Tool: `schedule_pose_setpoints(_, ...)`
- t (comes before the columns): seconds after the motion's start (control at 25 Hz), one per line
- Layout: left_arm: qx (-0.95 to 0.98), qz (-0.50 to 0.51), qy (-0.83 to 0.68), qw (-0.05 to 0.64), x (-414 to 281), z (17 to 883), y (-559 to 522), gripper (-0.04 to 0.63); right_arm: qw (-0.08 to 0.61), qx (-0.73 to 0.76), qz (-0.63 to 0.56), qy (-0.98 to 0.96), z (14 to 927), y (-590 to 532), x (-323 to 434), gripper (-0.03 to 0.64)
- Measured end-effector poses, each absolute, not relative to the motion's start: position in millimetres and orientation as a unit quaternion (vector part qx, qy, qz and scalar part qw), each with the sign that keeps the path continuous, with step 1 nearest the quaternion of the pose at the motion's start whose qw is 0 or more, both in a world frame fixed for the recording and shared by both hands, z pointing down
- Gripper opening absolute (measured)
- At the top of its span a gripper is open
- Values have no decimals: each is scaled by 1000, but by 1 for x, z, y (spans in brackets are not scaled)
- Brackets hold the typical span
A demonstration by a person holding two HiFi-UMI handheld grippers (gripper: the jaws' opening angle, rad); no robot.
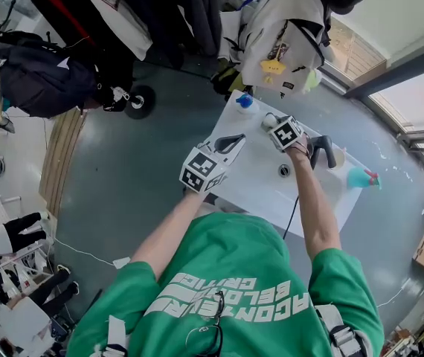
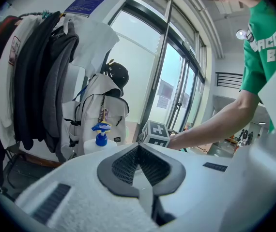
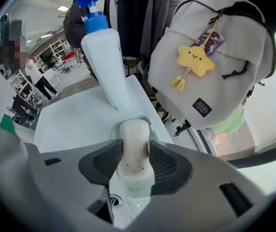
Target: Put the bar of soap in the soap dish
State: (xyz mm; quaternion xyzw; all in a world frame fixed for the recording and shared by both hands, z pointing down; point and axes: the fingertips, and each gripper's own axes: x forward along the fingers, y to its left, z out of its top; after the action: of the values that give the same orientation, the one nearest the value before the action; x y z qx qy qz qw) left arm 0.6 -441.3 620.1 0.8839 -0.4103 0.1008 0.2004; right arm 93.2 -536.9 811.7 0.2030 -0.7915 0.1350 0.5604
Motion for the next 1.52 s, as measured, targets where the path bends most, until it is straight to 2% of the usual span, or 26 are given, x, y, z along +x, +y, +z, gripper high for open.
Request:
schedule_pose_setpoints(0.2, 885, 98, -408, 201, 0, 618, -441, 8, 550, 221, 127, -795, 793, -539, 97, 180)
schedule_pose_setpoints(0.68, 888, 61, -403, 211, -19, 606, -429, 8, 470, 329, 126, -809, 720, -516, 106, 178)
schedule_pose_setpoints(1.16, 915, 54, -352, 190, -50, 579, -398, 8, 358, 488, 177, -776, 648, -416, 98, 55)
schedule_pose_setpoints(1.52, 931, 49, -316, 174, -64, 561, -362, 8, 260, 571, 176, -759, 595, -349, 73, 25)
